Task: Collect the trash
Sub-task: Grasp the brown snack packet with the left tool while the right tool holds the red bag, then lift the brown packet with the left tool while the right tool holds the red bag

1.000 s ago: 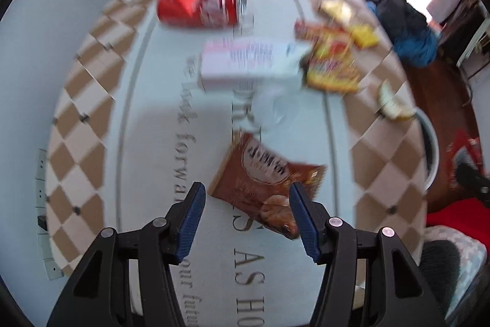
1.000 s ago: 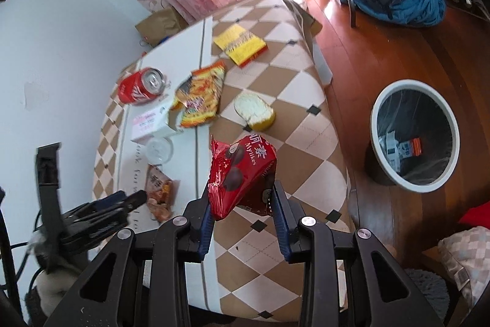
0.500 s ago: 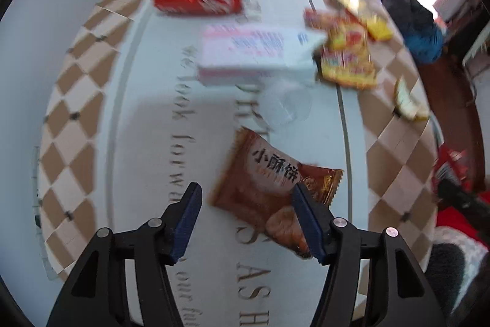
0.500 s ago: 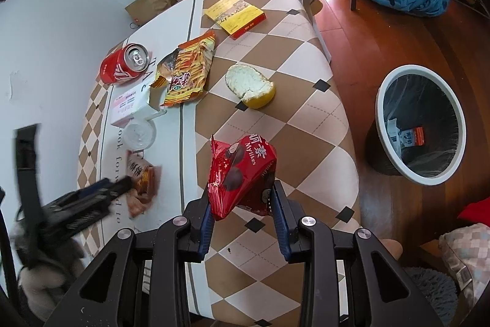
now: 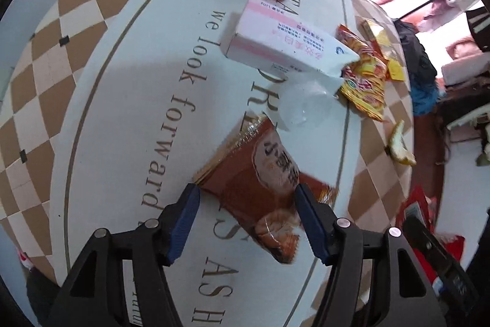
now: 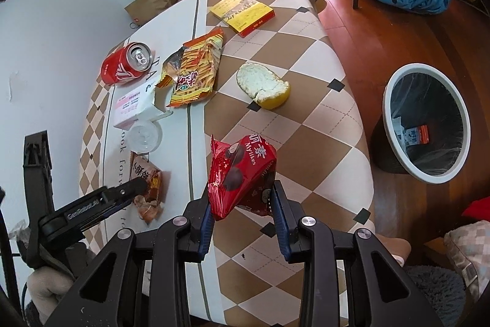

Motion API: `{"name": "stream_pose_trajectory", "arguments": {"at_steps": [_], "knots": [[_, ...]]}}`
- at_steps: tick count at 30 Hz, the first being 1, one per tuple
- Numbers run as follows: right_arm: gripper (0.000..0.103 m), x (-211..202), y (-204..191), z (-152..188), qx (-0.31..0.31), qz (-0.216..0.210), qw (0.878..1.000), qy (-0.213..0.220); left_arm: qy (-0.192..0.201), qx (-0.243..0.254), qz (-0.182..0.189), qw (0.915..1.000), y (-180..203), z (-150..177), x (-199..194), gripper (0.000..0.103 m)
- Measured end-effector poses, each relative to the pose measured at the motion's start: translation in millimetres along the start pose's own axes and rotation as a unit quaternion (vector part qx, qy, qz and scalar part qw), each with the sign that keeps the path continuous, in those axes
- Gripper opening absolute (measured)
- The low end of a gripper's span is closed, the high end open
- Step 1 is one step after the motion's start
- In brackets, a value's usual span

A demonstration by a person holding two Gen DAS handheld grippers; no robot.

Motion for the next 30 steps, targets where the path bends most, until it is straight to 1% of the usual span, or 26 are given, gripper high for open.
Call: {"name": "stream_pose_trajectory", "arguments": {"at_steps": [1, 2, 3, 4, 5, 6, 8, 10, 13, 17, 20, 23, 30], "knots": [[0.036, 0.6, -0.3, -0.1, 0.000, 0.001, 1.000, 0.000, 0.006, 0.001, -0.008, 0.9999, 2.5, -0.5, 1.1, 0.061], [0.036, 1.0, -0.5, 0.0, -0.001, 0.003, 1.000, 0.000, 0.014, 0.006, -0.017, 0.9997, 6.6, -0.5, 1.3, 0.058], [0.036, 1.6, -0.8, 0.1, -0.002, 0.006, 1.000, 0.000, 0.025, 0.017, -0.032, 0.9990, 11.4, 0.1, 1.6, 0.048], [0.036, 1.7, -0.6, 0.1, -0.002, 0.007, 1.000, 0.000, 0.032, 0.028, -0.050, 0.9979, 15.6, 0.8, 1.8, 0.030], [0.036, 1.8, -0.6, 0.3, -0.004, 0.010, 1.000, 0.001, 0.038, 0.039, -0.064, 0.9965, 18.9, 1.6, 1.6, 0.010], [0.036, 1.6, -0.4, 0.6, -0.006, 0.013, 1.000, 0.002, 0.042, 0.052, -0.073, 0.9951, 22.8, 3.1, 0.9, 0.005], [0.036, 0.3, -0.2, 1.6, -0.009, 0.017, 1.000, 0.004, 0.050, 0.068, -0.084, 0.9930, 27.6, 6.3, -2.5, 0.004], [0.036, -2.0, 0.7, 2.4, -0.014, 0.021, 1.000, 0.006, 0.070, 0.086, -0.100, 0.9888, 32.8, 10.4, -10.5, 0.004], [0.036, -5.9, 2.1, 3.0, -0.012, 0.018, 1.000, 0.009, 0.088, 0.095, -0.103, 0.9862, 36.5, 15.3, -22.6, 0.003], [0.036, -15.6, 2.3, 3.8, -0.013, 0.012, 1.000, 0.018, 0.114, 0.086, -0.083, 0.9862, 34.7, 18.9, -53.6, 0.002], [0.036, -24.9, 2.1, 3.8, -0.013, 0.005, 1.000, 0.025, 0.141, 0.086, -0.069, 0.9839, 31.0, 18.1, -85.8, 0.001], [0.036, -35.5, 2.4, 3.0, -0.012, -0.005, 0.999, 0.034, 0.169, 0.093, -0.056, 0.9797, 38.3, 16.9, -117.2, 0.001], [0.036, -72.0, 2.6, -3.5, -0.009, -0.030, 0.997, 0.066, 0.217, 0.112, -0.031, 0.9691, 54.1, 12.6, -171.7, 0.001]]}}
Point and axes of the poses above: each gripper's, at about its wrist camera, not at the fingertips, and x roughly the way its jaws point, y to its right, z to its underside, the point moved 1 cm from there along x, roughly the way its jaws point, and after that the axes turned 4 degrees about -z, right-handed, at the moved point
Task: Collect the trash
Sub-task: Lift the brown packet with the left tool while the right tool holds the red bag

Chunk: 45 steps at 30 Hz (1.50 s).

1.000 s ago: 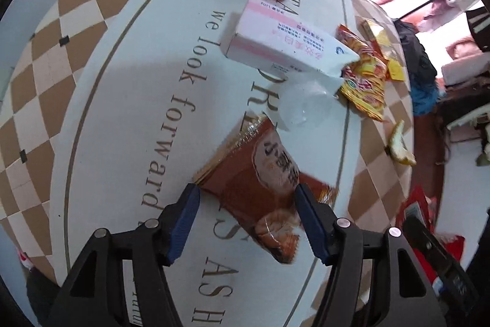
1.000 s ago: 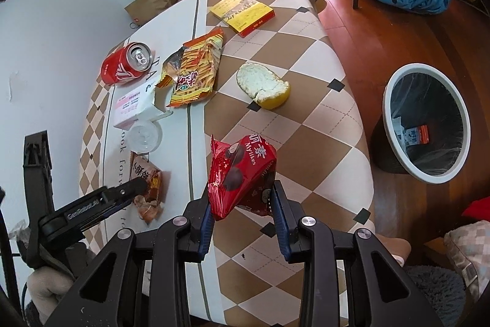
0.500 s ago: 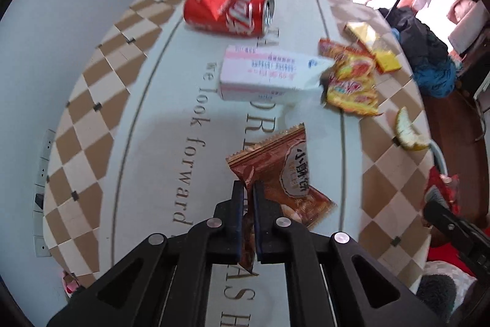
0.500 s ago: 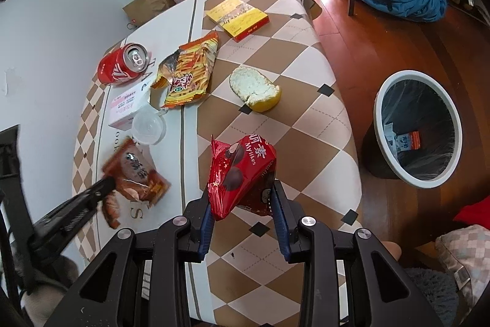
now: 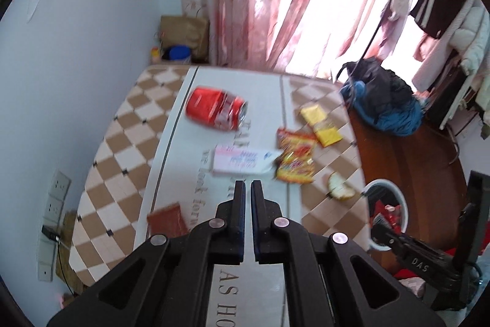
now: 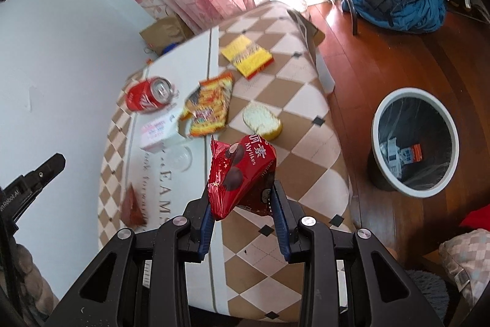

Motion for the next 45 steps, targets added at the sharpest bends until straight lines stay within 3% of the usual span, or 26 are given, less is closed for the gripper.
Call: {"name": "stream_pose_trajectory", "arguments": {"at_steps": [8, 14, 18, 22, 27, 28, 29, 31, 38, 41, 43, 44, 45], "knots": [[0.036, -49.2, 14.2, -15.3, 0.008, -0.022, 0.999, 0.043, 0.034, 0.003, 0.042, 0.9985, 26.8, -23.4, -38.4, 0.001], [0.036, -42.0, 20.1, -12.7, 0.013, -0.027, 0.999, 0.032, 0.042, -0.023, 0.018, 0.9987, 3.9, -26.2, -42.0, 0.001], [0.036, -18.3, 9.5, -2.1, 0.007, -0.034, 0.999, 0.003, 0.009, -0.052, 0.004, 0.9986, -30.9, -10.6, -22.0, 0.001], [0.036, 15.4, -6.6, 8.6, -0.004, -0.028, 0.999, -0.034, -0.054, -0.073, -0.016, 0.9958, -66.0, 18.0, 20.1, 0.004], [0.036, 53.6, -32.5, 22.9, -0.037, -0.003, 0.996, -0.076, -0.136, -0.102, -0.065, 0.9833, -107.2, 60.4, 82.2, 0.009], [0.036, 57.9, -36.1, 24.4, -0.043, 0.003, 0.996, -0.080, -0.142, -0.110, -0.069, 0.9813, -114.5, 66.7, 88.6, 0.022], [0.036, 62.9, -39.6, 25.8, -0.049, 0.009, 0.995, -0.085, -0.147, -0.119, -0.072, 0.9793, -120.9, 72.0, 94.0, 0.055], [0.036, 71.1, -46.0, 28.7, -0.057, 0.018, 0.994, -0.092, -0.154, -0.132, -0.071, 0.9765, -131.6, 79.4, 104.8, 0.087], [0.036, 91.1, -60.7, 34.7, -0.071, 0.039, 0.991, -0.103, -0.191, -0.166, -0.052, 0.9660, -134.4, 78.3, 135.9, 0.087], [0.036, 96.4, -63.6, 34.9, -0.078, 0.047, 0.990, -0.105, -0.225, -0.158, -0.063, 0.9595, -126.5, 81.3, 158.5, 0.086], [0.036, 98.5, -64.9, 34.4, -0.084, 0.052, 0.990, -0.104, -0.226, -0.140, -0.085, 0.9602, -119.2, 82.8, 163.5, 0.085], [0.036, 98.4, -64.9, 33.9, -0.085, 0.054, 0.990, -0.104, -0.219, -0.130, -0.091, 0.9627, -115.1, 82.5, 162.6, 0.072], [0.036, 98.2, -64.5, 33.0, -0.087, 0.056, 0.989, -0.102, -0.216, -0.117, -0.107, 0.9633, -111.1, 83.3, 161.3, 0.068]]}}
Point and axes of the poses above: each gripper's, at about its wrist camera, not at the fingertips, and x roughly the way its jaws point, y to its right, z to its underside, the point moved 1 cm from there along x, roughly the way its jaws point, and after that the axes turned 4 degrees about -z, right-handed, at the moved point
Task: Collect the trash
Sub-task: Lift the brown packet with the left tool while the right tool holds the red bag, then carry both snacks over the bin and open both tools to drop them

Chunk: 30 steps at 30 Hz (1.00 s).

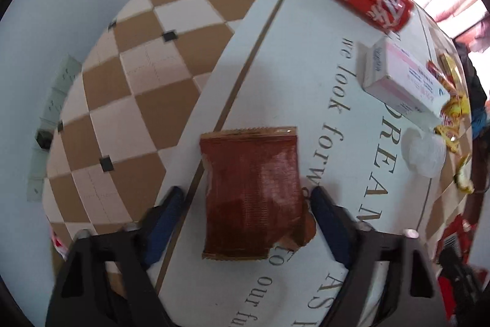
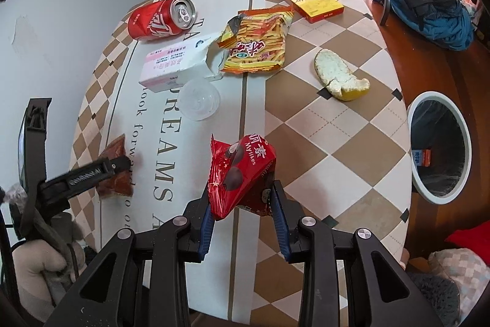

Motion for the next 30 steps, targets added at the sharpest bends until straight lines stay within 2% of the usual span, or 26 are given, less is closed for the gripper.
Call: {"name": "stream_pose_trajectory", "arguments": {"at_steps": [1, 2, 6, 10, 14, 17, 19, 21, 24, 27, 30], "knots": [[0.036, -0.7, 0.7, -0.2, -0.001, 0.001, 1.000, 0.002, 0.009, 0.004, 0.000, 1.0000, 1.7, 1.6, -3.0, 0.047], [0.036, -1.6, 1.6, -0.6, -0.001, 0.001, 1.000, 0.003, 0.019, 0.009, -0.004, 0.9998, 3.2, 3.5, -7.2, 0.031], [0.036, -10.0, 9.3, -0.7, 0.002, -0.004, 1.000, 0.014, 0.051, 0.045, -0.026, 0.9974, 13.0, 13.4, -27.1, 0.026], [0.036, -31.0, 24.4, 0.6, 0.014, -0.021, 0.999, 0.034, 0.104, 0.081, -0.024, 0.9910, 36.5, 31.9, -71.9, 0.026], [0.036, -66.2, 52.6, -0.6, 0.029, -0.035, 0.997, 0.067, 0.159, 0.127, 0.026, 0.9786, 91.6, 45.2, -137.9, 0.026], [0.036, -106.9, 93.5, -0.8, 0.049, -0.034, 0.993, 0.105, 0.188, 0.167, 0.066, 0.9656, 136.0, 47.8, -176.3, 0.026], [0.036, -134.9, 134.0, 0.4, 0.070, -0.024, 0.989, 0.128, 0.196, 0.192, 0.103, 0.9560, 179.0, 48.3, -194.6, 0.026], [0.036, -155.4, 180.5, 3.0, 0.095, -0.008, 0.985, 0.143, 0.187, 0.218, 0.143, 0.9470, 227.0, 52.7, -202.1, 0.026], [0.036, -161.8, 253.0, 8.3, 0.134, 0.029, 0.980, 0.145, 0.157, 0.260, 0.179, 0.9357, 299.2, 61.2, -188.6, 0.026], [0.036, -140.9, 324.7, 16.8, 0.183, 0.047, 0.974, 0.125, 0.105, 0.298, 0.206, 0.9262, 372.5, 69.2, -150.1, 0.028], [0.036, -94.2, 396.5, 27.3, 0.231, 0.042, 0.969, 0.082, 0.036, 0.321, 0.218, 0.9210, 436.1, 76.8, -101.2, 0.030]]}}
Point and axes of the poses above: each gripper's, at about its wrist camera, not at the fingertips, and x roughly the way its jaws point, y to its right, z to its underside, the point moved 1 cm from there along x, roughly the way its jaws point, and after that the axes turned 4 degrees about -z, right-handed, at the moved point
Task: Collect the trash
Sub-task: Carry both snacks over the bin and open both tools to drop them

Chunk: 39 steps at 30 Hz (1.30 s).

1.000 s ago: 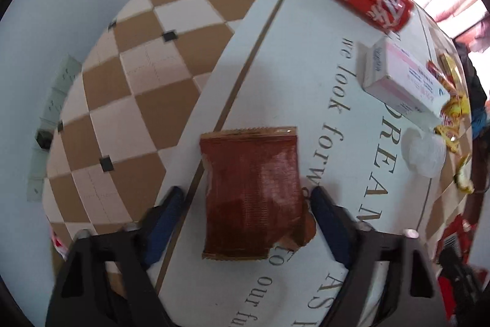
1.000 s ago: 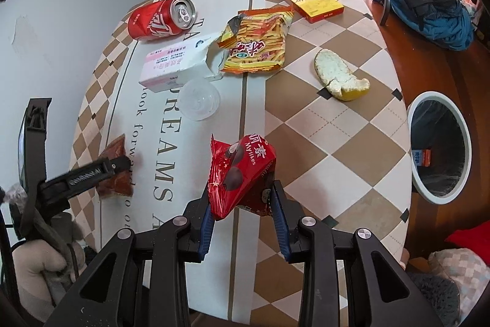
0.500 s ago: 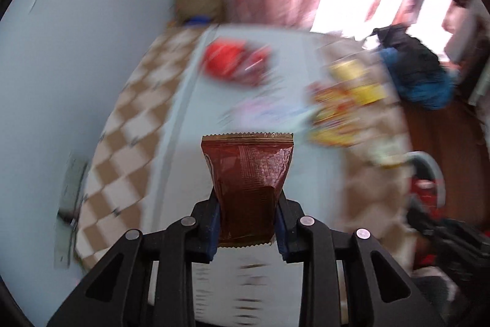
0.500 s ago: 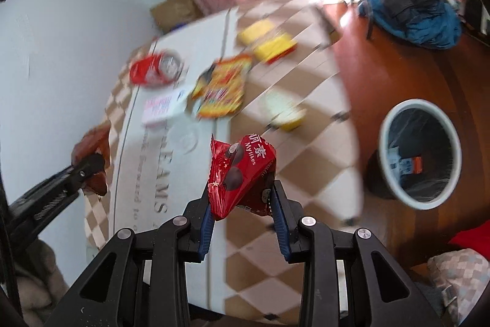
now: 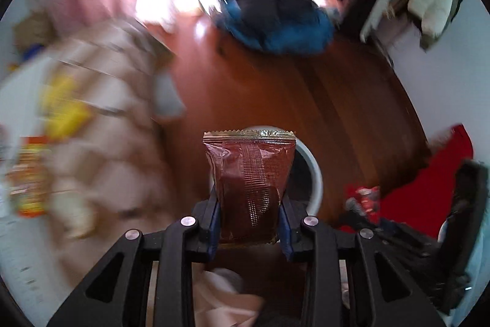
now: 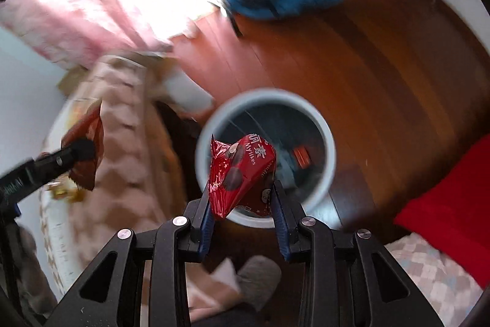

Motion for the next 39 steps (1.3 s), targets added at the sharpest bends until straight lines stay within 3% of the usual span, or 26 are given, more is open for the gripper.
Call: {"name": "stream_pose_trajectory", "arguments": {"at_steps": [4, 6, 8, 10, 11, 12, 14, 17, 19, 21, 30, 39], "knots": [[0.036, 59.5, 51.2, -9.9, 0.037, -0.004, 0.998, -0.049, -0.069, -0.001, 0.009, 0.9976, 29.0, -15.1, 76.0, 0.033], [0.036, 82.4, 63.6, -12.3, 0.047, -0.020, 0.996, -0.069, -0.095, 0.004, 0.000, 0.9954, 37.3, -20.7, 105.7, 0.041], [0.037, 102.6, 73.0, -14.5, 0.051, -0.019, 0.995, -0.079, -0.103, 0.011, -0.011, 0.9945, 42.5, -22.2, 120.3, 0.060], [0.046, 115.4, 78.7, -13.6, 0.055, -0.028, 0.994, -0.092, -0.108, 0.019, -0.034, 0.9934, 49.4, -20.6, 129.1, 0.074], [0.065, 120.1, 81.0, -13.6, 0.059, -0.028, 0.993, -0.095, -0.111, 0.021, -0.039, 0.9928, 50.7, -20.7, 131.7, 0.078], [0.072, 123.3, 83.2, -13.7, 0.064, -0.031, 0.993, -0.096, -0.115, 0.022, -0.045, 0.9921, 52.3, -20.9, 134.3, 0.080], [0.074, 128.4, 79.8, -12.8, 0.065, -0.042, 0.992, -0.096, -0.117, 0.024, -0.051, 0.9915, 51.0, -20.2, 134.4, 0.090], [0.087, 125.7, 80.2, -9.1, 0.064, -0.042, 0.993, -0.094, -0.106, 0.030, -0.065, 0.9917, 46.5, -15.8, 128.2, 0.097], [0.091, 117.9, 83.0, -5.7, 0.067, -0.041, 0.993, -0.093, -0.094, 0.037, -0.082, 0.9916, 42.5, -10.7, 122.1, 0.097], [0.103, 109.0, 79.4, -1.5, 0.057, -0.025, 0.994, -0.090, -0.085, 0.039, -0.095, 0.9911, 35.9, -8.8, 119.4, 0.098], [0.103, 58.3, 52.4, 12.8, 0.002, 0.079, 0.994, -0.070, -0.060, 0.050, -0.127, 0.9888, 31.0, 19.6, 79.6, 0.098], [0.103, -15.3, 29.4, 13.3, -0.006, 0.099, 0.995, -0.017, -0.020, 0.051, -0.113, 0.9921, 43.2, 33.4, 18.2, 0.098]]}}
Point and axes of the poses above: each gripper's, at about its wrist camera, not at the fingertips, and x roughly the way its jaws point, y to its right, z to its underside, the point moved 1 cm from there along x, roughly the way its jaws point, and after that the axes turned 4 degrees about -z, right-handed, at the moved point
